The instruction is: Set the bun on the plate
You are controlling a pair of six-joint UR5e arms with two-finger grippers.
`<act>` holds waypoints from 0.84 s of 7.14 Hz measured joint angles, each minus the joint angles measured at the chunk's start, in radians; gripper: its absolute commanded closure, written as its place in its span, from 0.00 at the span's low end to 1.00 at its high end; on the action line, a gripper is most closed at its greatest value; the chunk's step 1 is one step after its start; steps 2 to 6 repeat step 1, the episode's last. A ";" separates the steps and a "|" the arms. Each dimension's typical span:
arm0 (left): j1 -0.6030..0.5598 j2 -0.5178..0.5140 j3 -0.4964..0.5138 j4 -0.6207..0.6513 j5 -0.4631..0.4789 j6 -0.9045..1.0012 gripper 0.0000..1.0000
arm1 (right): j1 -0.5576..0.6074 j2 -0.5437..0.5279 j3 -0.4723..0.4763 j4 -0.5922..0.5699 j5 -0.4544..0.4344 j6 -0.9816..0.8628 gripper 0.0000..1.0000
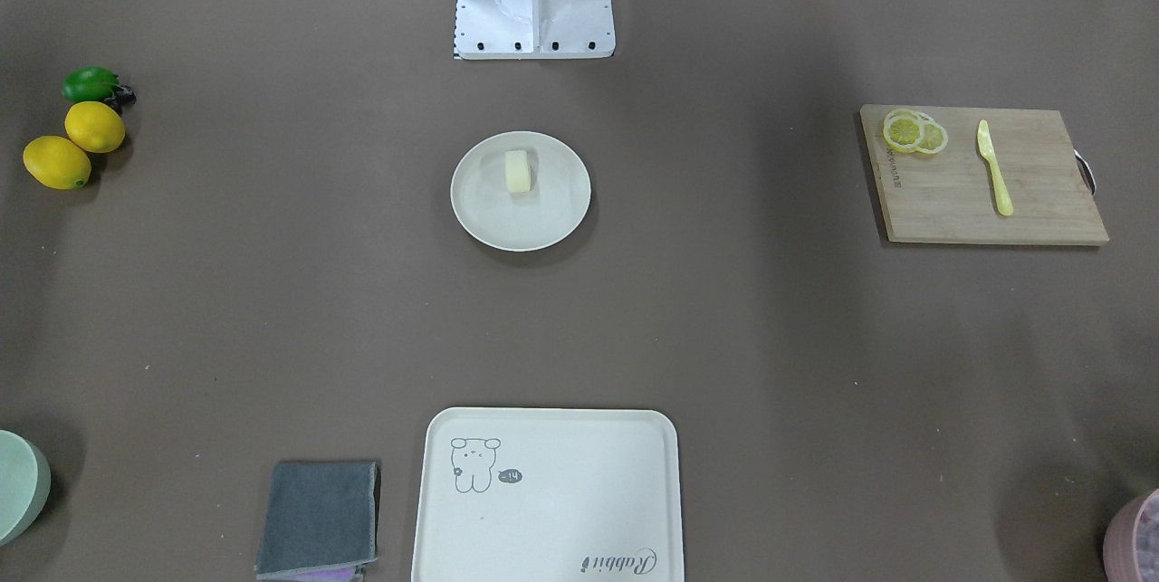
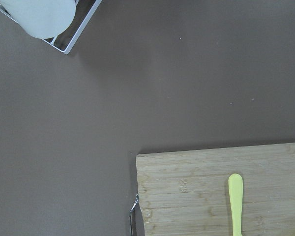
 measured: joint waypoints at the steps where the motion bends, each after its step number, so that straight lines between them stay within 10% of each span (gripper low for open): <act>1: 0.001 -0.005 0.000 0.000 0.001 0.000 0.02 | -0.007 0.001 -0.001 0.000 0.000 0.001 0.00; 6: 0.001 -0.005 0.000 0.000 0.001 0.000 0.02 | -0.007 0.001 -0.001 0.000 0.000 0.001 0.00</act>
